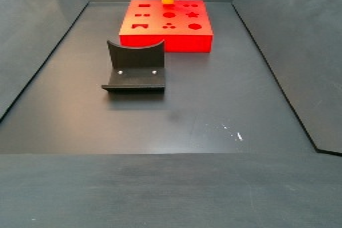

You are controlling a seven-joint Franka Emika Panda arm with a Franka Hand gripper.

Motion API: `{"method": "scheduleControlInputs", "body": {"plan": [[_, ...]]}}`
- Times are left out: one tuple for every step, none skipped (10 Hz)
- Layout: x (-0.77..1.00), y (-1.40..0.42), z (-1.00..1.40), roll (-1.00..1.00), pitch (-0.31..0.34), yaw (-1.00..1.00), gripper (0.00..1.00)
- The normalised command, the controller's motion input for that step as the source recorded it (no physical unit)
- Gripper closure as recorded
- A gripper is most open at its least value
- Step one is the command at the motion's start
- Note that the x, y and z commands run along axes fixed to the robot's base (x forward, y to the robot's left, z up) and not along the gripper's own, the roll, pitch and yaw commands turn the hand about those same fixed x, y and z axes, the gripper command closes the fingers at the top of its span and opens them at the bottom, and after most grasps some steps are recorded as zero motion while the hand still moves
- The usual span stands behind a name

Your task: Insert the oval object.

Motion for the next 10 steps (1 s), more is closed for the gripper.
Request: {"method": "scheduleControlInputs", "body": {"plan": [[-0.08, -0.11, -0.15, 0.09, -0.026, 0.00, 1.00], [0.00, -0.21, -0.10, 0.10, -0.011, 0.00, 1.00], [0.01, -0.15, -0.13, 0.11, -0.004, 0.03, 1.00], [0.05, 0.00, -0.22, 0.07, -0.011, 0.10, 1.00], [0.12, 0.05, -0.24, 0.07, -0.001, 0.17, 1.00], [0.06, 0.06, -0.16, 0.04, 0.000, 0.14, 1.00], [0.00, 0.00, -0.15, 0.02, -0.004, 0.09, 1.00], [0.00, 0.00, -0.17, 0.04, -0.019, 0.11, 1.00], [0.00, 0.00, -0.21, 0.06, -0.010, 0.09, 1.00], [0.01, -0.03, -0.44, 0.11, -0.020, 0.00, 1.00]]}}
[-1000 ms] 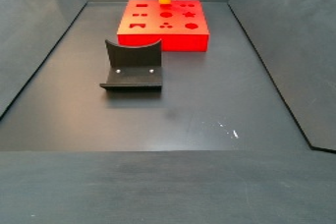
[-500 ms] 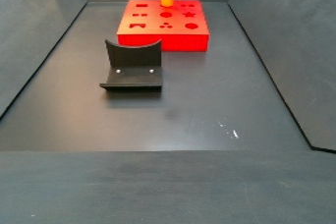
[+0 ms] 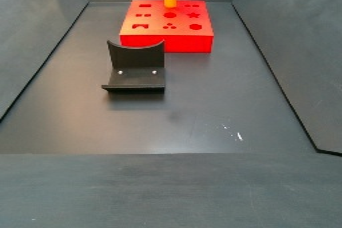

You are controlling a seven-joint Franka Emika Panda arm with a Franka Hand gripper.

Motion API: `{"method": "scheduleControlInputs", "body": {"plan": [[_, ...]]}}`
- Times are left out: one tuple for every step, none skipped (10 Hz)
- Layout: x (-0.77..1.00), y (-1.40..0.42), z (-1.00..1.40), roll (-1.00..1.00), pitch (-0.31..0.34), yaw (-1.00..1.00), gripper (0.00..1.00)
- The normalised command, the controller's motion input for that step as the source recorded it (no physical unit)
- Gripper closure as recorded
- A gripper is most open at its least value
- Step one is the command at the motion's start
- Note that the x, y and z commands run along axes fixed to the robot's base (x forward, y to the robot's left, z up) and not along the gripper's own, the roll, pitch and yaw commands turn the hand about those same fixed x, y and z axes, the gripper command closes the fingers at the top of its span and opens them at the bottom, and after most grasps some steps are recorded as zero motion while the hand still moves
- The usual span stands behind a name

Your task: Insert the oval object.

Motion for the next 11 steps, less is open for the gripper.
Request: {"method": "scheduleControlInputs", "body": {"plan": [[0.11, -0.04, -0.77, 0.08, -0.066, 0.00, 1.00], [0.17, -0.07, -0.88, 0.08, -0.106, -0.03, 1.00], [0.22, -0.10, -0.86, 0.11, -0.091, -0.06, 1.00], [0.32, -0.11, -0.87, 0.09, -0.067, -0.09, 1.00], [0.29, -0.13, -0.92, 0.11, -0.070, -0.10, 1.00], [0.00, -0.02, -0.76, 0.21, -0.027, -0.06, 1.00], [-0.35, 0.00, -0.70, 0.22, -0.004, 0.00, 1.00], [-0.56, 0.00, -0.73, 0.22, 0.000, 0.00, 1.00], [-0.52, 0.00, -0.73, 0.18, -0.013, 0.00, 1.00], [-0.17, -0.04, -0.45, 0.07, -0.047, 0.00, 1.00], [0.01, 0.00, 0.00, 0.00, 0.023, 0.00, 1.00]]}}
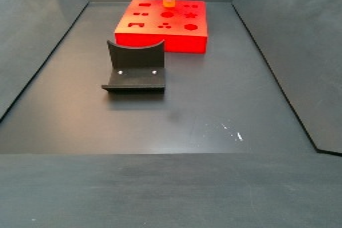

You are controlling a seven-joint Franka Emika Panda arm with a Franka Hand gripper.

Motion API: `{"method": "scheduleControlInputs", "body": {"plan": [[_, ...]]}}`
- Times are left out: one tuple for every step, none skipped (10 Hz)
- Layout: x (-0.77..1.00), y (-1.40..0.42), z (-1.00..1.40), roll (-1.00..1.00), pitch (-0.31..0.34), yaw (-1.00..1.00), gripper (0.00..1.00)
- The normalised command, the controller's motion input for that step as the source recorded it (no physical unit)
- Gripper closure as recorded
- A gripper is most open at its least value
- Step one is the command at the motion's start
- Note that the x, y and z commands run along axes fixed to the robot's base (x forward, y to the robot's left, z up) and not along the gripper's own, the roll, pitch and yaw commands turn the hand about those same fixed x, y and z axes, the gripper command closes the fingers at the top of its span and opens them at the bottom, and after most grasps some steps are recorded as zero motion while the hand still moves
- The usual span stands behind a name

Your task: Insert the oval object.

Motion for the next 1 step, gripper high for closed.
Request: {"method": "scheduleControlInputs", "body": {"plan": [[0.00, 0.00, 0.00, 0.00, 0.000, 0.00, 1.00]]}}
